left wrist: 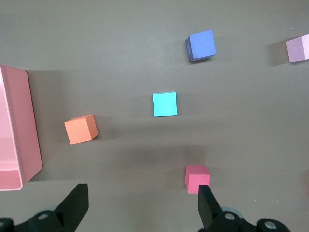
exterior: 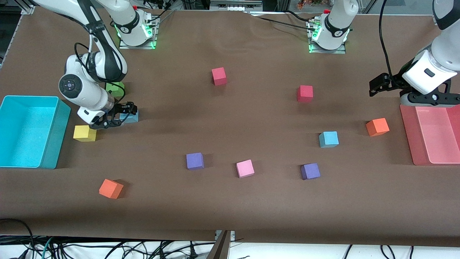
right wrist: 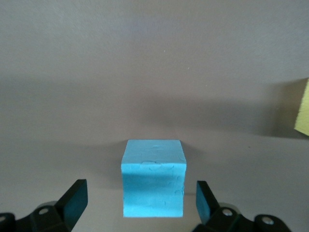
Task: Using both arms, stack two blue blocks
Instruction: 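Lower the right gripper onto the light blue cube and grasp it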
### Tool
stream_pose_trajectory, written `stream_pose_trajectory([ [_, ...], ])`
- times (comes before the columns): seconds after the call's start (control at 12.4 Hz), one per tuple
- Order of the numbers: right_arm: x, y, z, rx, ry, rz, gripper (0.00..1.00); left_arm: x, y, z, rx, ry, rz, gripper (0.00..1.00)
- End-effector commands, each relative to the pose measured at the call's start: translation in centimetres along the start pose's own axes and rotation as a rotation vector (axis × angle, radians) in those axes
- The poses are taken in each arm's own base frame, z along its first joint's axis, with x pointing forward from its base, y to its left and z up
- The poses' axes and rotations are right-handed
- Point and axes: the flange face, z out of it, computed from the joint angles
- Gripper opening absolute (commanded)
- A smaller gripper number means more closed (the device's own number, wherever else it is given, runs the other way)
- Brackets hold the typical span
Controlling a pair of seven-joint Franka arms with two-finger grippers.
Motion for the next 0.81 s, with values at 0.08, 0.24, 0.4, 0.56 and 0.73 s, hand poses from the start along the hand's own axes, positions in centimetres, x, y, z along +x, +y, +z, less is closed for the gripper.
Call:
stream_pose_trajectory([
  [0.08,0.0,0.1,2.5,0.005,-0.013,-0.011,0.99,0.3,0.7,0.0,0.028,-0.005,0.021,1.0],
  [0.24,-0.3,0.2,4.0,0.005,-0.016,-0.014,0.99,0.4,0.6,0.4,0.03,-0.008,0.019,1.0],
  [0.4,-0.3,0.3,4.4,0.006,-0.019,-0.011,0.97,0.4,0.5,0.4,0.03,-0.009,0.018,1.0],
  [0.56,-0.3,0.5,4.4,0.006,-0.018,-0.008,0.43,0.4,0.6,0.5,0.028,-0.011,0.018,1.0],
  [0.73,-0.4,0.5,3.9,0.005,-0.021,-0.008,0.26,0.4,0.6,0.5,0.028,-0.011,0.018,1.0],
])
